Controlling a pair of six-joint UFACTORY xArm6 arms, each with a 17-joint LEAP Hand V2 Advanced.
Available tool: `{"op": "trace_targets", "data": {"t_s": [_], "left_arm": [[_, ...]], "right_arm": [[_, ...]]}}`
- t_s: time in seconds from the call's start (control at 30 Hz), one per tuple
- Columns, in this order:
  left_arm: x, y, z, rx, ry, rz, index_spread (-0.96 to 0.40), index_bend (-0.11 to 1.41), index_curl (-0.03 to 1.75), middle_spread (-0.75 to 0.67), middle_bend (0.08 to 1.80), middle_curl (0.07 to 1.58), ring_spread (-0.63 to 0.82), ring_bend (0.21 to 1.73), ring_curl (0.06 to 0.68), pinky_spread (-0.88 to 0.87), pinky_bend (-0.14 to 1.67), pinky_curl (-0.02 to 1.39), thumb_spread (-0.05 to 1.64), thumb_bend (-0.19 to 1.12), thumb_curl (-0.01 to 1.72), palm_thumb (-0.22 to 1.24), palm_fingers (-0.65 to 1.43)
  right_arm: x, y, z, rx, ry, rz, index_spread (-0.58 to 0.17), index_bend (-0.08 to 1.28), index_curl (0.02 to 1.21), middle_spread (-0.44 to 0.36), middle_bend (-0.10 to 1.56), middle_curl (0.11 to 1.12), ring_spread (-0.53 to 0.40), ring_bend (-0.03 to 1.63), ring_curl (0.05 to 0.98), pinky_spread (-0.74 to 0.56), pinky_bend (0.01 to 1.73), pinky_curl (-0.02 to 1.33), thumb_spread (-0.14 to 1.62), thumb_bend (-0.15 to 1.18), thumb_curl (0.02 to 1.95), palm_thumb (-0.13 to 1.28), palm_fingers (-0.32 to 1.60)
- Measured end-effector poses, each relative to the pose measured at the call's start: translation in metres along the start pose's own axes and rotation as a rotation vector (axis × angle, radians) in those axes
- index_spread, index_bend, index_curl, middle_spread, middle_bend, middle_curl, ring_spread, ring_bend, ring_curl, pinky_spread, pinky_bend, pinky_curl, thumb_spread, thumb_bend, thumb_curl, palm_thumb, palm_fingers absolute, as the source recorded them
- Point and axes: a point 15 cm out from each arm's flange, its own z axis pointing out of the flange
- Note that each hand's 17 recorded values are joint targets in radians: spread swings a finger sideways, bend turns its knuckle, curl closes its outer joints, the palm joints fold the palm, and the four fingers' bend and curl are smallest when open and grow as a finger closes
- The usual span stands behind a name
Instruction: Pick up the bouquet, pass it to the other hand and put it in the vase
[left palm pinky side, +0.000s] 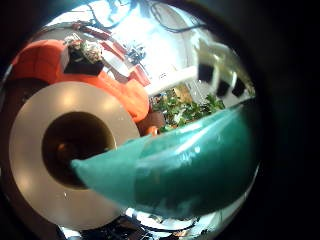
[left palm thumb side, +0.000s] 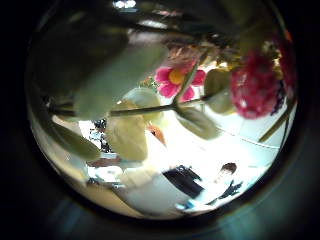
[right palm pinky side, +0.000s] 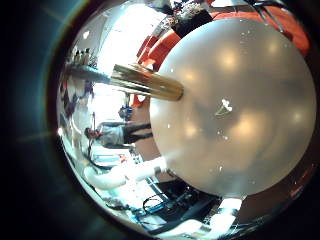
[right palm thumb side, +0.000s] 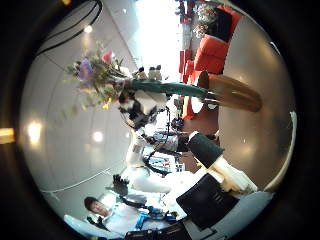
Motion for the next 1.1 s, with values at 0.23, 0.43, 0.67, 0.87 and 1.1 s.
{"op": "trace_targets", "data": {"t_s": [0.23, 0.43, 0.67, 0.87, 1.1], "left_arm": [[-0.022, -0.004, -0.029, 0.072, 0.044, -0.039, 0.07, 0.02, 0.71, 0.54, 0.17, 0.44, 0.56, 0.64, 0.185, 0.52, 0.33, 0.38, 0.81, -0.05, 0.43, 0.08, -0.3], [-0.04, -0.003, -0.058, 0.097, -0.041, -0.079, 0.18, 0.11, 0.51, 0.6, 0.15, 0.36, 0.64, 0.54, 0.157, 0.58, 0.24, 0.34, 0.8, -0.04, 0.39, 0.07, -0.21], [-0.049, 0.018, -0.064, 0.028, -0.149, -0.153, 0.22, 0.13, 0.39, 0.61, 0.15, 0.28, 0.69, 0.48, 0.143, 0.6, 0.18, 0.31, 0.79, -0.04, 0.37, 0.07, -0.16], [-0.038, 0.027, -0.068, 0.106, -0.193, -0.155, 0.22, 0.14, 0.34, 0.62, 0.16, 0.24, 0.71, 0.45, 0.143, 0.6, 0.18, 0.29, 0.79, -0.04, 0.36, 0.06, -0.14], [-0.023, 0.046, -0.062, 0.169, -0.236, -0.158, 0.22, 0.15, 0.3, 0.62, 0.16, 0.21, 0.72, 0.43, 0.15, 0.6, 0.18, 0.27, 0.79, -0.04, 0.35, 0.06, -0.12]], "right_arm": [[-0.002, 0.002, 0.001, -0.006, -0.004, -0.004, -0.28, 0.21, 0.34, 0.076, 0.17, 0.3, 0.196, 0.39, 0.244, 0.47, 0.48, 0.32, 1.01, -0.02, 0.51, 0.75, 0.16], [-0.005, 0.003, 0.004, -0.015, -0.005, -0.016, -0.275, 0.22, 0.36, 0.048, 0.17, 0.28, 0.192, 0.38, 0.241, 0.47, 0.46, 0.31, 1.01, -0.02, 0.52, 0.76, 0.18], [-0.009, 0.005, 0.009, -0.027, -0.007, -0.032, -0.273, 0.22, 0.38, 0.018, 0.17, 0.27, 0.184, 0.37, 0.24, 0.47, 0.45, 0.3, 1.01, -0.02, 0.52, 0.77, 0.2], [-0.025, 0.011, 0.007, -0.027, 0.013, -0.062, -0.269, 0.21, 0.38, 0.016, 0.17, 0.27, 0.186, 0.36, 0.238, 0.47, 0.46, 0.29, 1.0, -0.02, 0.53, 0.77, 0.21], [-0.043, 0.018, 0.015, -0.049, 0.023, -0.088, -0.268, 0.2, 0.39, 0.022, 0.17, 0.27, 0.195, 0.35, 0.238, 0.48, 0.45, 0.29, 1.0, -0.02, 0.54, 0.77, 0.22]]}}
